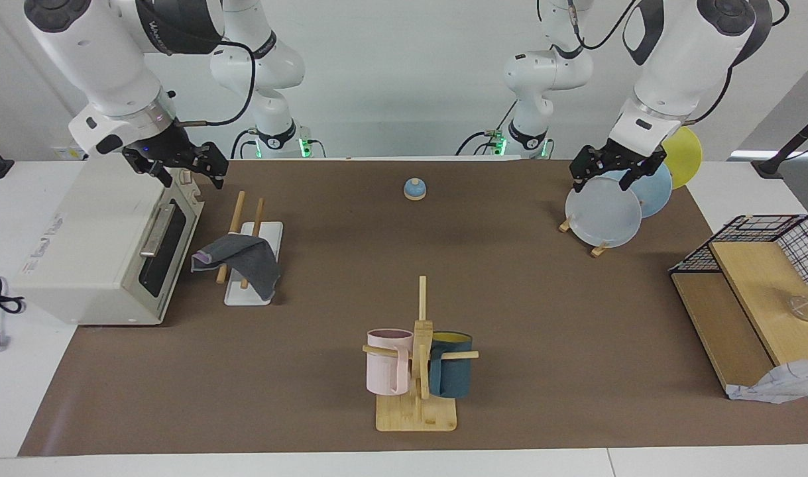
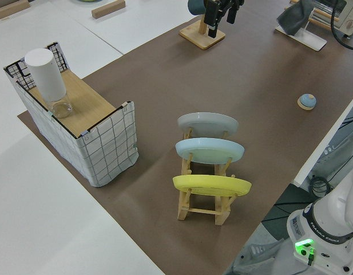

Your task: Fold towel and hang on rack

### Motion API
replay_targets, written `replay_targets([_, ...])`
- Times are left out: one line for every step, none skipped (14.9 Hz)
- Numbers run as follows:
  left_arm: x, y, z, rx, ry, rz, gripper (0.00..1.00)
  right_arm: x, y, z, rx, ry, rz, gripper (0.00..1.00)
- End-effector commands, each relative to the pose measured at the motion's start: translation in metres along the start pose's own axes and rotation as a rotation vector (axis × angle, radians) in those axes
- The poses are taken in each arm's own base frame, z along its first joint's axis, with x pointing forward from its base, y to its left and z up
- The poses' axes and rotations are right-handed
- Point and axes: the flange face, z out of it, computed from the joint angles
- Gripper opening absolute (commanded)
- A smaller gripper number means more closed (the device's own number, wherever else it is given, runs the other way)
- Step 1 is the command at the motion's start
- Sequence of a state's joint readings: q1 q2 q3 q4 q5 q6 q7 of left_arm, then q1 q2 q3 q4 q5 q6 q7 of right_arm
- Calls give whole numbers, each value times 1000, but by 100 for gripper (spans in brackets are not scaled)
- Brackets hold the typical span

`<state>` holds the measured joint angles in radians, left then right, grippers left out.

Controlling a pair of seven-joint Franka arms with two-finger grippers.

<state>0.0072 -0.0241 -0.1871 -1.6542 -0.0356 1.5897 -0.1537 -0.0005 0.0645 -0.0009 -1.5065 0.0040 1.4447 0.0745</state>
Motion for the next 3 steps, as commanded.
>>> replay_targets([-7, -2, -3, -7, 10, -11, 100, 2, 4, 1, -10, 7, 14, 100])
replay_targets([-7, -2, -3, -7, 10, -11, 100, 1, 2, 1, -12, 11, 12, 100])
replay_targets([-7, -2, -3, -7, 10, -11, 100, 0, 2, 1, -12, 11, 11, 100])
